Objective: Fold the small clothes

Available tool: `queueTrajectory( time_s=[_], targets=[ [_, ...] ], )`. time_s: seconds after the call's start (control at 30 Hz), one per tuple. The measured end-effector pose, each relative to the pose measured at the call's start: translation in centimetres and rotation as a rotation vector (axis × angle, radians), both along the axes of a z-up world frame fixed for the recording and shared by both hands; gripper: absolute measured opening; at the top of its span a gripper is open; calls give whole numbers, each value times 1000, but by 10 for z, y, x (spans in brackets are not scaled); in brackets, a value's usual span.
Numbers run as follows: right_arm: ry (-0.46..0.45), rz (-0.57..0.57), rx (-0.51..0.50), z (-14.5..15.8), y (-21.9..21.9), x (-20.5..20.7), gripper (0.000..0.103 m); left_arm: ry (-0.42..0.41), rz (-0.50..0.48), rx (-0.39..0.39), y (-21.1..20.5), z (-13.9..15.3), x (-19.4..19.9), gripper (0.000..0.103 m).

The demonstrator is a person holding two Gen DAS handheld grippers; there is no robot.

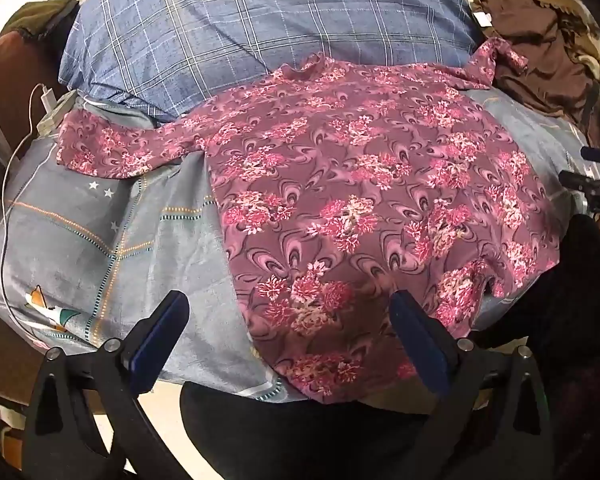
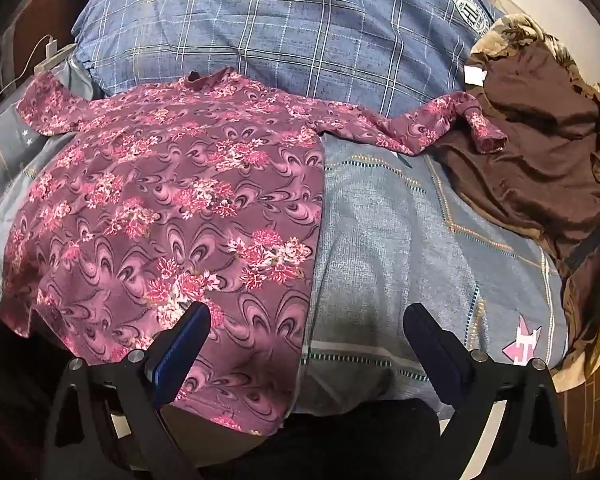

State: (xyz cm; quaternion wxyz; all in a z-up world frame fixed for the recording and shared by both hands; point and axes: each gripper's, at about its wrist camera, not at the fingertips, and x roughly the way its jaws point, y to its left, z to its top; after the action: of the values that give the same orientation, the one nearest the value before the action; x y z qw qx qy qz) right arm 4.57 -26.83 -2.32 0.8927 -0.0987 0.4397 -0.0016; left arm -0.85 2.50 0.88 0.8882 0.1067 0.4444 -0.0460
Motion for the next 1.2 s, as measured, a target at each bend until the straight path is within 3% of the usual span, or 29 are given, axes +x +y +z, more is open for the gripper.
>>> queueTrajectory(
  time_s=[1.2],
  targets=[
    [6, 30, -3, -5, 12, 4, 98, 32, -52, -14, -24, -10, 12, 101]
  ],
)
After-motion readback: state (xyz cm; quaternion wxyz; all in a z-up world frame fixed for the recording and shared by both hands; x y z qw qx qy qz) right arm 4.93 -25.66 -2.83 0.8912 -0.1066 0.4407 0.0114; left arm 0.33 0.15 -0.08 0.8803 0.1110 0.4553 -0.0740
